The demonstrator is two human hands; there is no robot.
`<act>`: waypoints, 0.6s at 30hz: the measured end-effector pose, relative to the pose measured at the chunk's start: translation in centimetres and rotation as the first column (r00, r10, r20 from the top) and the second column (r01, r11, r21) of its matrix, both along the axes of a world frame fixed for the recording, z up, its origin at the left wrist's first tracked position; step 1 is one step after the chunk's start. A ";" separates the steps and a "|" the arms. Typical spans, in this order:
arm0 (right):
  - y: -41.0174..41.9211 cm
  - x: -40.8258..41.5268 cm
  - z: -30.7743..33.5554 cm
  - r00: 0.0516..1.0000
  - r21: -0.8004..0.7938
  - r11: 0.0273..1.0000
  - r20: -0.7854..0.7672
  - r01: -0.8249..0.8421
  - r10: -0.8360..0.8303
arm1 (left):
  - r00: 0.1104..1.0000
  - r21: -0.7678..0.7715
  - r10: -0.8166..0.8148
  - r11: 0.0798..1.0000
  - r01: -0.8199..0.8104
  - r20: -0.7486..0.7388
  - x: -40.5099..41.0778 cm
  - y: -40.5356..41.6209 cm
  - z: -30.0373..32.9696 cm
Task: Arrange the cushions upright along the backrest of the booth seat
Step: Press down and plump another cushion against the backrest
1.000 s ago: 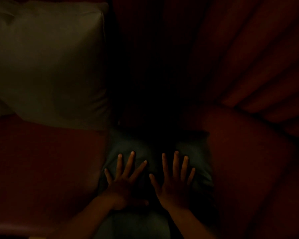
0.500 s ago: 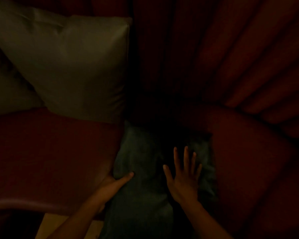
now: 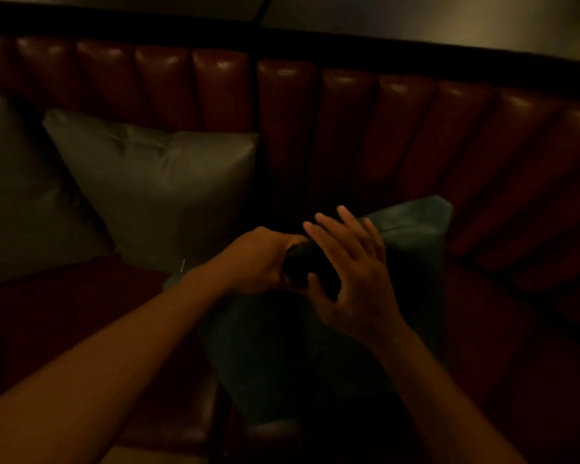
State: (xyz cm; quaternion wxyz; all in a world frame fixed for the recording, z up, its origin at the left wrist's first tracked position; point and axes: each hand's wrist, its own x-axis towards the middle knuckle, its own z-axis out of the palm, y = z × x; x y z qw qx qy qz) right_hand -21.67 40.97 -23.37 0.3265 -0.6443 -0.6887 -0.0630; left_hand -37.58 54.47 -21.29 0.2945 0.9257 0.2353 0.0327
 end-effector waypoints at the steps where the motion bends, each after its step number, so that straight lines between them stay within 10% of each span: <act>1: 0.4 0.2 0.8 0.997 -0.144 0.990 0.074 0.007 0.003 | 1.000 0.052 -0.013 0.999 0.014 -0.020 0.3 0.0 0.4; 6: 1.3 4.0 4.1 0.976 -0.638 0.763 0.214 0.102 0.048 | 1.000 0.291 -0.025 0.957 0.024 0.000 0.0 0.7 0.7; 18: 3.4 8.6 -0.4 0.985 -0.750 0.643 0.169 0.157 -0.043 | 0.917 0.290 0.090 0.956 0.029 -0.388 -1.2 5.0 -2.4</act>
